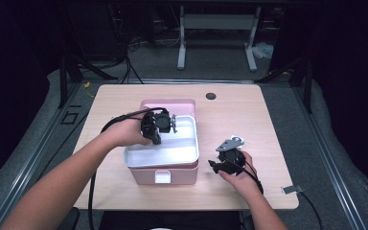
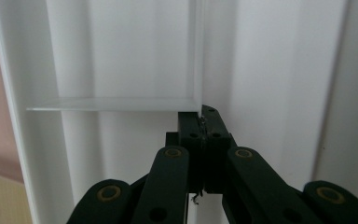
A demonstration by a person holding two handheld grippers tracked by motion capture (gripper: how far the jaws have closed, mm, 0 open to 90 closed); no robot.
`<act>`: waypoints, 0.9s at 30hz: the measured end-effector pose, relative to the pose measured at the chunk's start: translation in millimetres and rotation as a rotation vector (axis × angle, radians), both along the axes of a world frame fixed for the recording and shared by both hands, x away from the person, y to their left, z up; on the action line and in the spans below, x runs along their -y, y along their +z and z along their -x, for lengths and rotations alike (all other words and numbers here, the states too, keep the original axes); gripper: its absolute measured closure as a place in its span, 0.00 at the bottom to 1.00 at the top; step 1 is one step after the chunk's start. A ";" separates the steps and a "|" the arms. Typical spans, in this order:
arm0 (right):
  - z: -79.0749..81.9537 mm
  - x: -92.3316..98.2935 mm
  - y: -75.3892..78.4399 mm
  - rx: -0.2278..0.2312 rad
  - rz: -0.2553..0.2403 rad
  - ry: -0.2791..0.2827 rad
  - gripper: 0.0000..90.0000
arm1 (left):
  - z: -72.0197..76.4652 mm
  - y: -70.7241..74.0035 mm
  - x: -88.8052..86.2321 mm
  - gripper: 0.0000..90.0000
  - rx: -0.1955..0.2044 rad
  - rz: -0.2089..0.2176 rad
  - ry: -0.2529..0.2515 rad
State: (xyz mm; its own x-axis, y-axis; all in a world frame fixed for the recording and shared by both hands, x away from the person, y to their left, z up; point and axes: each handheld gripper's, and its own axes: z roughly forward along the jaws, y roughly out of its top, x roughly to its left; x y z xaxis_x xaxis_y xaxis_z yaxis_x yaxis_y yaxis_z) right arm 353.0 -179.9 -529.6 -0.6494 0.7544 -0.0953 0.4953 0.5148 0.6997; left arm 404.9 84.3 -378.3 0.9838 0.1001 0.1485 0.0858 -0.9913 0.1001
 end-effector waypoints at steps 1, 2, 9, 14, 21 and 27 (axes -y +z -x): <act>0.1 0.1 0.1 0.001 0.002 -0.002 0.45 | -1.5 2.3 -4.6 1.00 -0.010 0.004 0.024; 0.3 0.1 0.2 0.001 0.003 -0.005 0.45 | -3.2 4.1 -9.7 1.00 -0.018 0.011 0.046; 0.1 0.5 0.3 0.001 0.001 -0.004 0.45 | -13.9 7.5 -56.8 1.00 -0.068 0.065 0.252; -0.5 -0.1 0.3 0.002 0.004 0.002 0.45 | -22.4 4.4 -96.6 1.00 -0.097 0.096 0.389; -0.8 -0.6 0.3 0.003 0.008 -0.001 0.45 | -26.8 -0.3 -154.1 1.00 -0.116 0.135 0.527; -1.3 -2.0 0.6 0.002 0.010 0.002 0.45 | -24.0 -8.5 -192.6 1.00 -0.135 0.160 0.611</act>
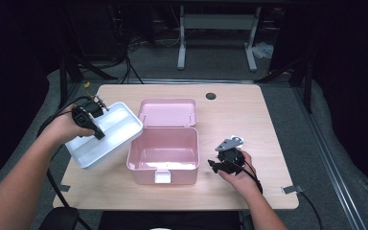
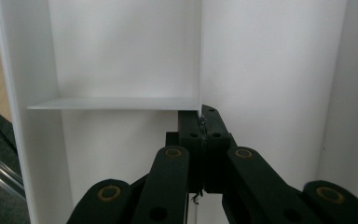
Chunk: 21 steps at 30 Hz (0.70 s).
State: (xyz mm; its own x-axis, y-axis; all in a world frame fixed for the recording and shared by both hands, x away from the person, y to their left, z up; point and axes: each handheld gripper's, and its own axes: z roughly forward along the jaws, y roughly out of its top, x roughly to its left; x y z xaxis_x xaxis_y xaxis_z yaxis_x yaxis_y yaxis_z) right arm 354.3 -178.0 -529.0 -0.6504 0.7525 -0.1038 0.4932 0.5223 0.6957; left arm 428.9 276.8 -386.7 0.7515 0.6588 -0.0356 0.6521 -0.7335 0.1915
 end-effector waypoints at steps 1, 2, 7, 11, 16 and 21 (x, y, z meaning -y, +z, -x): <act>-0.1 0.0 0.1 0.000 0.000 0.002 0.45 | 0.9 -1.8 -5.1 1.00 0.002 0.004 0.015; -0.2 -0.1 0.0 0.000 0.000 0.001 0.45 | 1.4 -3.8 -9.9 1.00 0.001 0.010 0.027; -1.1 -0.7 -0.3 0.001 -0.007 0.004 0.45 | 4.4 -14.5 -28.4 1.00 0.009 0.009 0.083; -1.2 -1.4 0.0 -0.002 0.000 0.002 0.45 | 4.4 -31.6 -37.8 1.00 -0.015 0.002 0.111; -1.7 -1.6 -0.1 -0.002 0.000 0.002 0.45 | 4.7 -52.7 -42.2 1.00 -0.036 -0.008 0.132; -2.1 -1.7 -0.5 -0.001 -0.007 0.008 0.45 | 5.4 -81.5 -41.3 1.00 -0.070 0.016 0.142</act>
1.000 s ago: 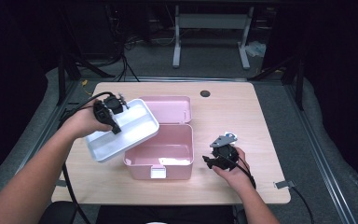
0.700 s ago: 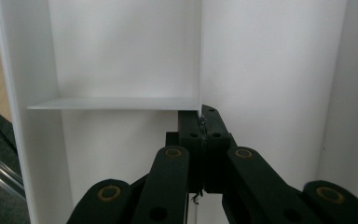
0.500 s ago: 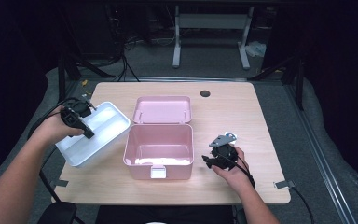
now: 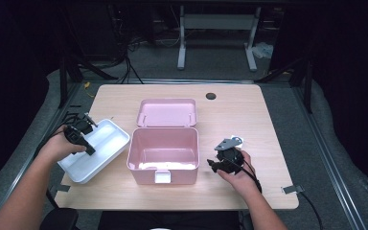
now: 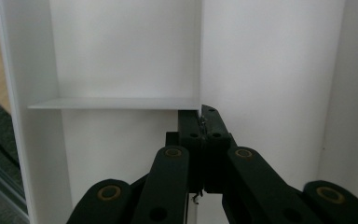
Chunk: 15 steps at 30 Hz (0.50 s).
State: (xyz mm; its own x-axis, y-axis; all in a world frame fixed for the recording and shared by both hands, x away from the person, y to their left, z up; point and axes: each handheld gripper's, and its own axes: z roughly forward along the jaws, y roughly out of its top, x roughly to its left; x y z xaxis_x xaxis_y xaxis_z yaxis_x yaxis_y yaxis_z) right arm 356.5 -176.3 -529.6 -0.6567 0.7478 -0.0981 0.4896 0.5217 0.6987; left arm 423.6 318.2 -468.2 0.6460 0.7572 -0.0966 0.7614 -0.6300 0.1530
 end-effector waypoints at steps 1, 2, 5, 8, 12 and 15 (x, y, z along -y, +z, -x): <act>0.0 0.0 0.0 0.000 0.000 -0.001 0.45 | 0.1 -4.3 0.6 1.00 -0.005 0.002 0.000; 0.0 0.0 0.0 0.000 0.002 -0.002 0.45 | 0.3 -8.1 1.3 1.00 -0.006 -0.001 0.003; -0.2 -0.1 -0.2 0.000 0.003 -0.002 0.45 | 0.8 -17.9 1.9 1.00 -0.007 -0.009 0.015; -0.1 -0.1 -0.1 0.000 0.004 -0.003 0.45 | 1.6 -27.4 1.2 1.00 0.003 -0.013 0.036; 0.1 -0.7 -0.2 -0.005 0.008 -0.007 0.45 | 4.3 -38.3 1.0 1.00 0.004 -0.025 0.047; 0.1 -1.9 -0.9 -0.003 0.008 -0.004 0.45 | 6.3 -44.4 0.3 0.99 0.005 -0.022 0.059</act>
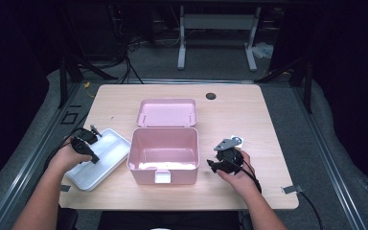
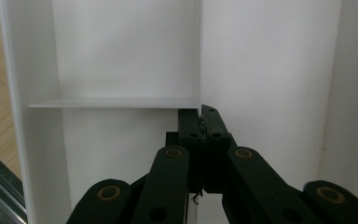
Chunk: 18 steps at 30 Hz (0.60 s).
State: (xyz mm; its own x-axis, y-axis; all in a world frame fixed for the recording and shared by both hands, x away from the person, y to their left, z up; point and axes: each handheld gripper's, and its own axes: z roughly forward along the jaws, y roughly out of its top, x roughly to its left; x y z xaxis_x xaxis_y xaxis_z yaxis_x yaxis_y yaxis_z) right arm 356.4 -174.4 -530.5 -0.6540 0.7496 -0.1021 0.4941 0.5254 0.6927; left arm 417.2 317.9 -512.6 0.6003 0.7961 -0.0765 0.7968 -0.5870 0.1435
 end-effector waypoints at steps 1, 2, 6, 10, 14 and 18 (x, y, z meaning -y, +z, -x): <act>0.1 -0.6 0.0 -0.003 0.004 -0.002 0.45 | 0.8 -2.6 0.1 0.99 0.000 -0.003 0.002; 0.0 -0.9 -0.2 -0.002 0.005 0.002 0.45 | 1.4 -5.3 -0.2 0.99 -0.001 -0.004 0.001; 0.4 -2.9 -0.8 -0.008 0.010 0.005 0.45 | 4.2 -10.4 0.4 0.99 0.011 -0.005 0.009; 0.1 -2.8 -0.1 -0.006 -0.002 0.009 0.44 | 7.4 -5.5 0.4 0.90 0.045 -0.019 0.013; -0.8 -2.2 2.1 -0.019 -0.002 0.010 0.43 | 10.9 -2.9 -2.6 0.77 0.088 -0.012 0.019; -1.8 -3.0 7.5 -0.057 -0.014 0.021 0.42 | 16.1 1.2 -7.6 0.67 0.115 0.016 0.036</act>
